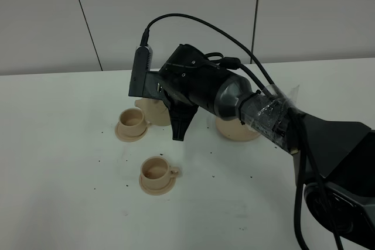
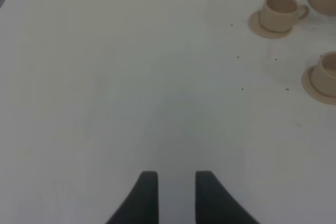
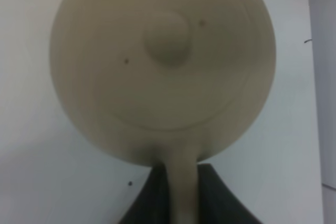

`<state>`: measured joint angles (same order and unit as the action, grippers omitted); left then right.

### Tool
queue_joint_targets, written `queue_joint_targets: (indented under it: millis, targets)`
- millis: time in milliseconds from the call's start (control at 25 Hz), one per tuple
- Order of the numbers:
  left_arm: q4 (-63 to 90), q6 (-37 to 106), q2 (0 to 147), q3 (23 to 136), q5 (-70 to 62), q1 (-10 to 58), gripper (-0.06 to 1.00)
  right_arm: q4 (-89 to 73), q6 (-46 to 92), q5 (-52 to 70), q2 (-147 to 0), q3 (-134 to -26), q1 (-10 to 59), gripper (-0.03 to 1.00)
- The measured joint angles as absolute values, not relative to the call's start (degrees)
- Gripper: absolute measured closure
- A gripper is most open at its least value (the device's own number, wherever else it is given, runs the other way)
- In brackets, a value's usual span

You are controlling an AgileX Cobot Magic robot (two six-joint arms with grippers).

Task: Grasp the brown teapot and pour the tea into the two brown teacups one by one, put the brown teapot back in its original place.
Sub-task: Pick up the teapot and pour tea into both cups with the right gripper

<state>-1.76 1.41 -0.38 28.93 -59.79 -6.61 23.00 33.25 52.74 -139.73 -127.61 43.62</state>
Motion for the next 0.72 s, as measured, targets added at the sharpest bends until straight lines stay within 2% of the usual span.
queue_joint_targets:
  millis: [720]
  targets:
    - [-1.8, 1.4, -0.4, 28.9, -59.8, -6.6, 0.7, 29.1, 33.0, 51.6, -140.1, -127.6, 45.8, 0.88]
